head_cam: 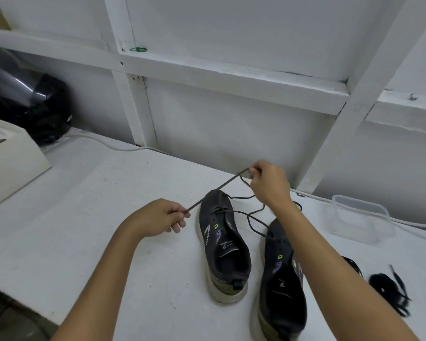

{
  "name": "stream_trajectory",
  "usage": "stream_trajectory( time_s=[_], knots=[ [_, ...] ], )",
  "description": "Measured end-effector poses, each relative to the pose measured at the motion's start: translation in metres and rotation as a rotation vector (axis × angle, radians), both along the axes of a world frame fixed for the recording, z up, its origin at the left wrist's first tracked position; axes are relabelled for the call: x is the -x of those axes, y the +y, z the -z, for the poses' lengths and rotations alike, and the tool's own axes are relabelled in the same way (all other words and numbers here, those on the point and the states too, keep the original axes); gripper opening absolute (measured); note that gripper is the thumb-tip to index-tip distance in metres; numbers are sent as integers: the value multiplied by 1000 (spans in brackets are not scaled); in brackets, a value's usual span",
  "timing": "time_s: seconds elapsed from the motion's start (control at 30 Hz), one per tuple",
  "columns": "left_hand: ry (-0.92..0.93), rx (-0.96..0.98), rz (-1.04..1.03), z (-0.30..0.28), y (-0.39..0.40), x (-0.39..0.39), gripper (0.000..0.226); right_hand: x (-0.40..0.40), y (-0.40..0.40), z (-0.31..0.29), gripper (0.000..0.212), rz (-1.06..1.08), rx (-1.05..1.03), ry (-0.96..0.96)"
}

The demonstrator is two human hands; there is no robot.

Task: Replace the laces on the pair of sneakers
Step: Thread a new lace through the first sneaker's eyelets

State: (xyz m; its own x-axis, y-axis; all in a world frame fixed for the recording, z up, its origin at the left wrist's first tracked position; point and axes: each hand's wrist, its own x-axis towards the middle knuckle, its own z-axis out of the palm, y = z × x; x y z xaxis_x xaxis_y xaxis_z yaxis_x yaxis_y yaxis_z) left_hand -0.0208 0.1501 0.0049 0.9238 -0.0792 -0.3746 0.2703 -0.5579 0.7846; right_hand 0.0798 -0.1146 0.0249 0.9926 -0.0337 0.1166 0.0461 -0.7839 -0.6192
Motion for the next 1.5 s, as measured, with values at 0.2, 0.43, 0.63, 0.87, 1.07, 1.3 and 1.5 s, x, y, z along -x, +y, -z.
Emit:
stream_trajectory(
  time_s=[0.2,0.43,0.63,0.87,1.07,1.3,1.5],
  knots=[
    [155,46,-52,26,-8,8,11,6,1,16,20,-6,-4,47],
    [-124,319,-392,46,-41,8,10,41,10,24,12,-258,37,102],
    [-153,559,-506,58,-68,14,15,56,16,32,21,-460,99,371],
    [-406,205,-497,59,-80,14,14,55,17,40,26,-438,-2,418],
    [-474,29,-412,59,-82,10,12,55,24,47,20,-361,-25,371],
    [-486,-180,-300,51,-76,8,19,59,37,55,19,-327,-40,337],
    [-345,-79,-159,39,-71,18,31,57,34,55,16,-329,-80,339]
  ],
)
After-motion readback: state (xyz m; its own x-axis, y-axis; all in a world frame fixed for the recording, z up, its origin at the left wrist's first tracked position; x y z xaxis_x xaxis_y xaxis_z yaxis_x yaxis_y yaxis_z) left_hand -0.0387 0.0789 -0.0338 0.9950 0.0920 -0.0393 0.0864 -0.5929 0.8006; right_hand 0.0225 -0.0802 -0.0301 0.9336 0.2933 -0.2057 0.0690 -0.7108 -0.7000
